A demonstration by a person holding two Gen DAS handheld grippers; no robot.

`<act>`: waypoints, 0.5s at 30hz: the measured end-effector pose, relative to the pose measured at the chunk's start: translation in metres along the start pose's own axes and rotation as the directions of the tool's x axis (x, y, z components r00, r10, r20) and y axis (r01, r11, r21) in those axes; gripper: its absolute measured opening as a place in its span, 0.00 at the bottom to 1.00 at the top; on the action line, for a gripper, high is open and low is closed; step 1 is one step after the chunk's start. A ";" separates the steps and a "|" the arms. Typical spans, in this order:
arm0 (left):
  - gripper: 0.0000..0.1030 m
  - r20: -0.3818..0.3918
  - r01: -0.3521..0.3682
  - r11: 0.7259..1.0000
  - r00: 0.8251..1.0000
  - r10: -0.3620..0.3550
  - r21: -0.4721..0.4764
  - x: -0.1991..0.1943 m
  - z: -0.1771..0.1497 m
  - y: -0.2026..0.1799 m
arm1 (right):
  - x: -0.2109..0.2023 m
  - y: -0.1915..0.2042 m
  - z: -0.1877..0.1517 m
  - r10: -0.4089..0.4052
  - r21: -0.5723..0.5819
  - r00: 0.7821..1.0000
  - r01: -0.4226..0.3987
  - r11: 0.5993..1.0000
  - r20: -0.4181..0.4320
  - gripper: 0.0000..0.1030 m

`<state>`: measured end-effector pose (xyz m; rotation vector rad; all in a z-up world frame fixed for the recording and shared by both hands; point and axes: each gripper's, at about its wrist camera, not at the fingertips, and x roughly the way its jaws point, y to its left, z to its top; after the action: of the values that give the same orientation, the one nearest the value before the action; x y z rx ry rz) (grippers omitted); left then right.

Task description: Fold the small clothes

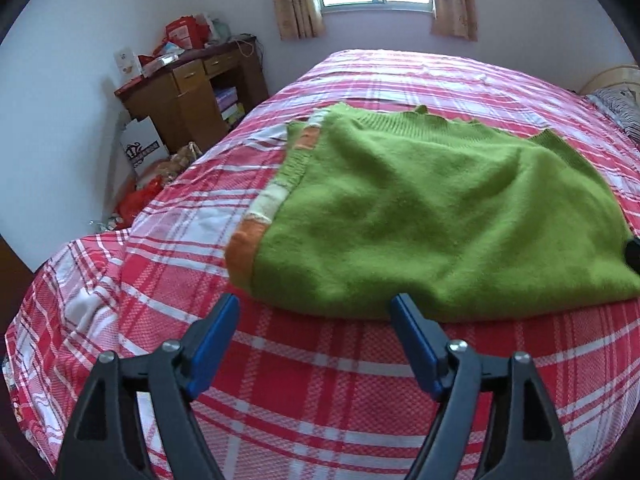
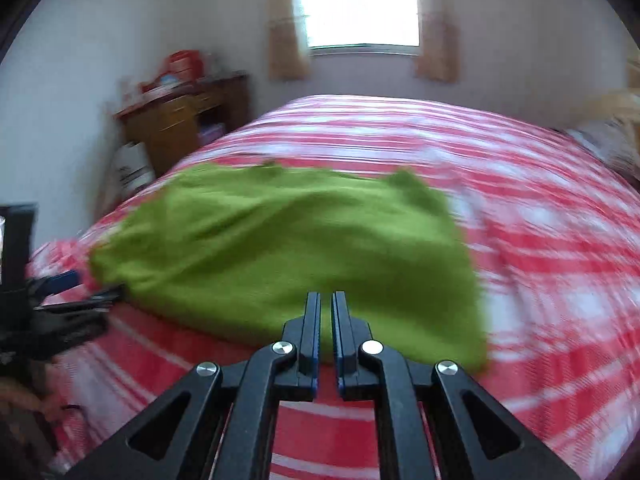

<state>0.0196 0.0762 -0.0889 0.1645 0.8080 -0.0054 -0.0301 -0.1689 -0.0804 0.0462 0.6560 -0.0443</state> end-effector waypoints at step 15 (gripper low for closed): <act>0.93 -0.001 -0.047 0.998 0.999 0.047 -0.036 0.008 0.007 0.013 | 0.078 0.066 -0.013 0.136 -0.078 0.987 -0.143 0.987 -0.085 0.05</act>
<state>0.0307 0.0886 -0.0883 0.1493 0.8038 0.0536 0.0277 -0.1042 -0.1366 0.0133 0.7321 0.1210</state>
